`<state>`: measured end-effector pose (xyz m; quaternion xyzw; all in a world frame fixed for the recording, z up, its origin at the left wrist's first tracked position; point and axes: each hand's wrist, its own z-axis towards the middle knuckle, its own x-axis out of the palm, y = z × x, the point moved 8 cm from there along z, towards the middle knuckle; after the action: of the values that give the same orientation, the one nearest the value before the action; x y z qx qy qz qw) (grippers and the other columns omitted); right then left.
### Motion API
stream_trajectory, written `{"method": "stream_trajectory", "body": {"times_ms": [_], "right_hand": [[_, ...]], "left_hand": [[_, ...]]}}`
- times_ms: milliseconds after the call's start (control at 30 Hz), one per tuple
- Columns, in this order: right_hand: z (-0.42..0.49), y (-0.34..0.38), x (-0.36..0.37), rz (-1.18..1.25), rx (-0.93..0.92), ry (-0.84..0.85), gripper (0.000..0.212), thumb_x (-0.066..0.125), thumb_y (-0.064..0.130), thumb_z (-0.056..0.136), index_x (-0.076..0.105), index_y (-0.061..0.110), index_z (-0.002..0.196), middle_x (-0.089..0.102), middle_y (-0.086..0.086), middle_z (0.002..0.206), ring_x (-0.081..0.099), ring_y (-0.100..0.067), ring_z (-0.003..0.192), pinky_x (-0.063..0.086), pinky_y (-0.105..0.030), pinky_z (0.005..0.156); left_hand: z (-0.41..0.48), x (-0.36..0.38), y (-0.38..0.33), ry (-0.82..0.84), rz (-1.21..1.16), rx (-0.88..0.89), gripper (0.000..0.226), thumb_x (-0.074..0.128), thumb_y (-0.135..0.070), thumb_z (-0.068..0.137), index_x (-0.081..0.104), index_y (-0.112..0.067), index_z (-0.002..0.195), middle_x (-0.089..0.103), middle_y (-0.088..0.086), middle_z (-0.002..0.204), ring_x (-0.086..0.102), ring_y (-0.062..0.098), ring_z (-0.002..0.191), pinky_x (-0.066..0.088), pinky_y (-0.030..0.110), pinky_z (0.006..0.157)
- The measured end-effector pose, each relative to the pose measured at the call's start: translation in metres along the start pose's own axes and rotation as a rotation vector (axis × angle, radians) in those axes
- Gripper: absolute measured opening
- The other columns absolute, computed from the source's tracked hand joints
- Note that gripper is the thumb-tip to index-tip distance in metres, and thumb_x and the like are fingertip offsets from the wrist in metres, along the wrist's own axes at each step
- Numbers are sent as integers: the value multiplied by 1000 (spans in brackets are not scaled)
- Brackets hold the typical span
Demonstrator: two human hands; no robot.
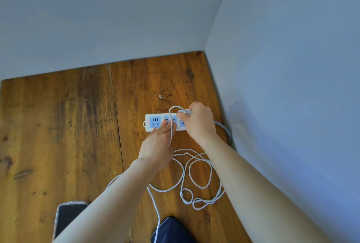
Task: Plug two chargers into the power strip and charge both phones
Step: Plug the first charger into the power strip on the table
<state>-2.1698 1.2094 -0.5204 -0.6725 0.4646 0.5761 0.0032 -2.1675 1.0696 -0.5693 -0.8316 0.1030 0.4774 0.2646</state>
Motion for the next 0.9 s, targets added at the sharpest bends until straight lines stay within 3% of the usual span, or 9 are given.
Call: {"method": "stream_trajectory", "body": {"times_ms": [133, 300, 367, 433, 567, 633, 733, 833, 900], "right_hand": [[3, 5, 1, -52, -18, 38, 34, 63, 38, 87, 60, 8, 103, 66, -10, 97, 67, -22, 83, 49, -20, 58], [9, -1, -2, -19, 38, 42, 37, 67, 40, 84, 60, 8, 101, 66, -9, 94, 61, -16, 72, 36, -16, 45], [9, -5, -1, -14, 38, 37, 38, 67, 43, 83, 59, 10, 99, 66, -8, 92, 57, -13, 68, 34, -16, 44], [6, -6, -2, -34, 25, 23, 38, 65, 46, 83, 59, 12, 100, 67, -7, 91, 58, -12, 69, 38, -17, 45], [1, -5, -4, -129, -37, 5, 38, 61, 52, 84, 57, 17, 100, 68, -4, 91, 60, -13, 69, 37, -18, 46], [1, -7, -4, -187, -57, 56, 45, 61, 55, 82, 60, 17, 106, 69, -4, 96, 60, -14, 73, 38, -20, 49], [-5, -18, -9, -180, -54, 103, 59, 68, 49, 80, 55, 16, 126, 65, -6, 119, 63, -23, 99, 46, -26, 67], [-22, -41, -27, -78, 0, -40, 38, 68, 28, 84, 57, 17, 119, 67, -4, 113, 65, -19, 97, 39, -14, 57], [-36, -57, -26, -4, 25, -51, 22, 64, 20, 87, 62, 18, 109, 68, 0, 102, 65, -16, 90, 35, -11, 53]], "left_hand": [[0, 0, 0, 63, 13, -36, 86, 59, -12, 86, 6, -33, 150, 10, -5, 159, 23, 29, 142, 49, 36, 94], [0, 1, 0, 140, 27, -46, 85, 59, -21, 86, 3, -34, 150, 6, -4, 160, 21, 28, 143, 49, 36, 95], [3, -1, 1, 160, 38, -30, 84, 58, -29, 86, 5, -35, 150, 8, -4, 160, 28, 29, 140, 54, 29, 79], [6, -3, 2, 173, 51, -1, 80, 56, -35, 85, 8, -37, 149, 11, -4, 160, 40, 26, 134, 50, 21, 61], [16, -6, 9, 245, 35, -11, 70, 47, -39, 87, 13, -41, 148, 15, -9, 159, 56, 15, 109, 39, 15, 46], [19, -8, 12, 267, -16, -37, 64, 42, -44, 88, 17, -43, 147, 17, -11, 158, 54, 15, 108, 40, 18, 56], [20, -8, 14, 300, -138, -76, 54, 31, -53, 93, 28, -39, 145, 20, -12, 157, 47, 19, 120, 37, 26, 76], [18, -7, 15, 299, -221, -99, 58, 24, -61, 93, 28, -36, 146, 18, -13, 157, 47, 11, 104, 38, 19, 62], [15, -6, 14, 300, -258, -108, 60, 24, -61, 93, 22, -37, 147, 17, -12, 158, 48, 13, 110, 39, 18, 60]]}}
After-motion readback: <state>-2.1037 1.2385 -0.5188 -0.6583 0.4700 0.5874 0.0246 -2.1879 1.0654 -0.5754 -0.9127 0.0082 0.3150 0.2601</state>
